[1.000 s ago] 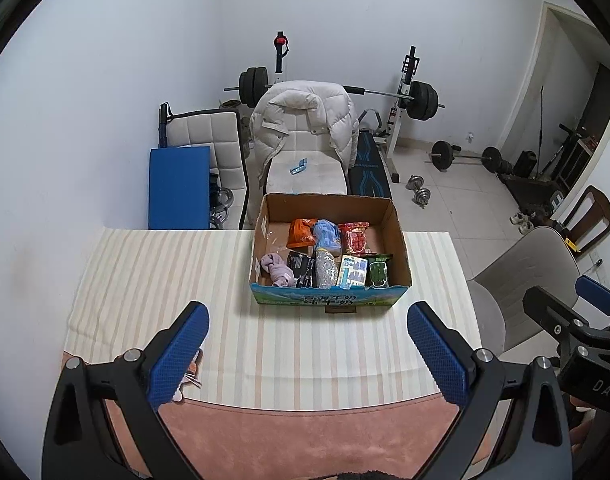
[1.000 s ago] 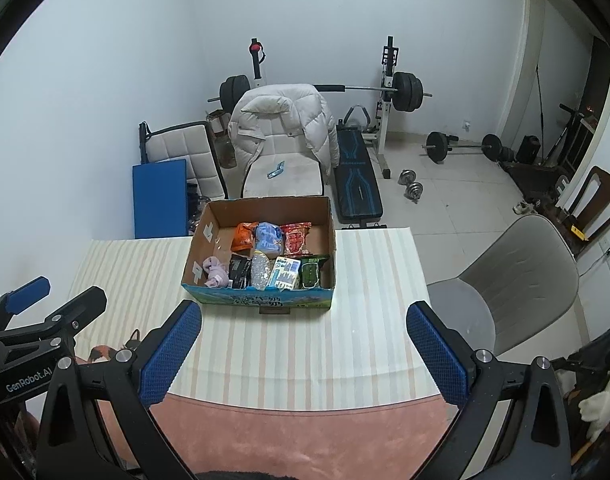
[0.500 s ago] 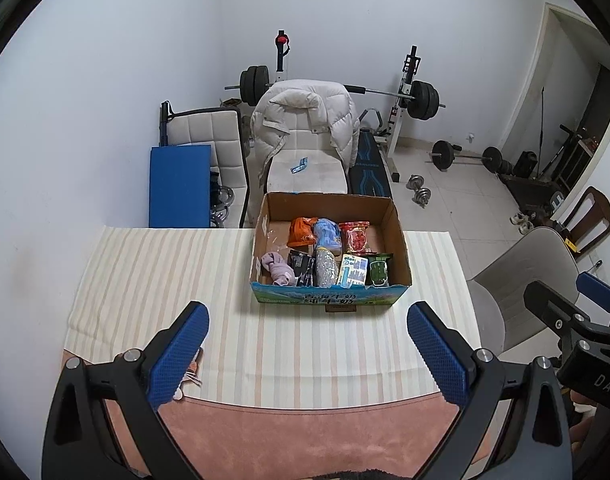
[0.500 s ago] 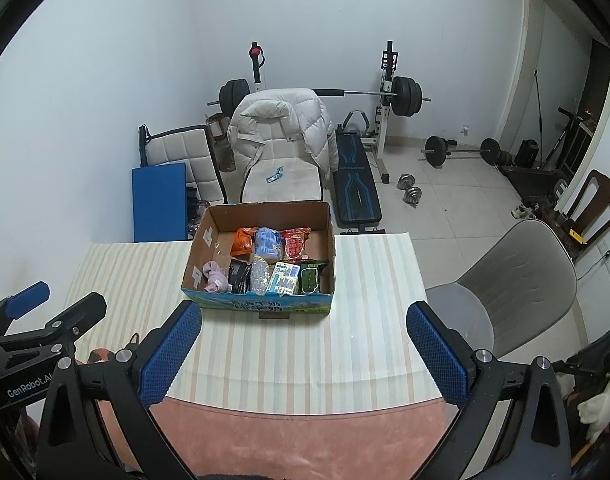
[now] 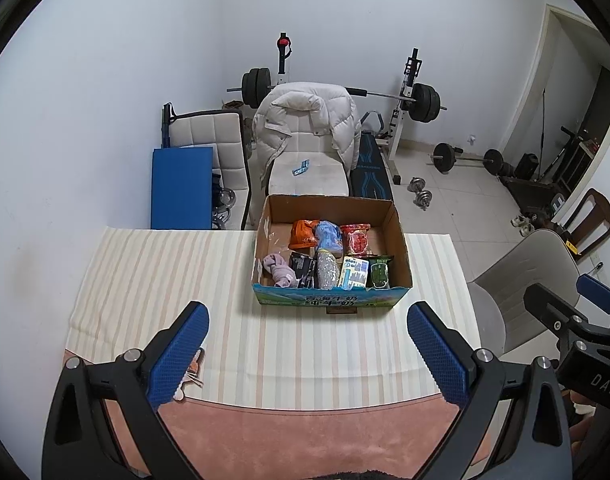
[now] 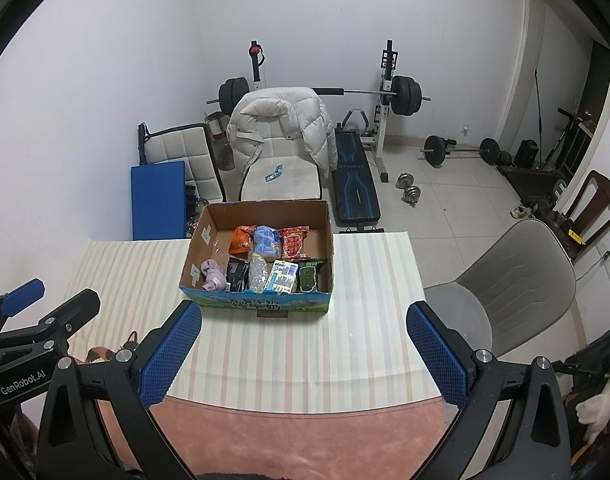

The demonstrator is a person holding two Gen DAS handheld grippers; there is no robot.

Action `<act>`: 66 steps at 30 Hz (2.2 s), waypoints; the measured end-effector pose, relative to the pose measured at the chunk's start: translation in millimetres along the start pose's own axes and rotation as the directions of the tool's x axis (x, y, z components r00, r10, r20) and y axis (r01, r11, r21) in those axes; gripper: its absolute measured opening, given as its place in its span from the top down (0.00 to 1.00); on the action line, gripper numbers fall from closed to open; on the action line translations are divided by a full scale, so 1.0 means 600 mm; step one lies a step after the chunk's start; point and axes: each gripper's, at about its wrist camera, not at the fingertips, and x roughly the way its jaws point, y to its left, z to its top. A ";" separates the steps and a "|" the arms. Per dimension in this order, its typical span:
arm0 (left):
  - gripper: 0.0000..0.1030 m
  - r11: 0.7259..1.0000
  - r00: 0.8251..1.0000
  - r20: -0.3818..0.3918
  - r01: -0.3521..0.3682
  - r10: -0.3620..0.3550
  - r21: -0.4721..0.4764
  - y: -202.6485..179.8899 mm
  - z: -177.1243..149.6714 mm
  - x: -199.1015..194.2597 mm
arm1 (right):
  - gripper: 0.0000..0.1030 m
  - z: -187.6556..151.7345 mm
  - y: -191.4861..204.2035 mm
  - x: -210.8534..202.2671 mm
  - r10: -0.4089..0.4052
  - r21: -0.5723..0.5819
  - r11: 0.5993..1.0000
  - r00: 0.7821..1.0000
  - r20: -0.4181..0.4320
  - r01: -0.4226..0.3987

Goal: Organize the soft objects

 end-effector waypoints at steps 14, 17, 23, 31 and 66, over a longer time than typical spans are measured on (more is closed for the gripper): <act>0.01 1.000 1.000 0.000 0.000 0.000 0.001 -0.001 -0.001 0.000 | 0.00 -0.005 -0.006 -0.001 -0.005 0.000 1.000 1.000 0.004 0.005; 0.01 1.000 1.000 0.003 -0.003 0.003 0.002 0.000 -0.001 -0.001 | 0.00 -0.006 -0.007 -0.001 -0.008 -0.001 1.000 1.000 0.007 0.008; 0.01 1.000 1.000 0.010 -0.008 0.008 0.004 0.001 0.001 -0.002 | 0.00 -0.007 -0.009 -0.001 -0.008 -0.001 1.000 1.000 0.008 0.008; 0.01 0.999 0.999 0.025 -0.038 0.038 0.015 -0.001 -0.001 0.003 | 0.00 -0.005 -0.010 -0.003 -0.014 0.000 1.000 1.000 0.009 0.014; 0.01 0.998 0.998 0.041 -0.052 0.051 0.023 0.010 -0.004 0.003 | 0.00 0.009 -0.010 -0.014 -0.015 0.008 1.000 1.000 0.015 0.015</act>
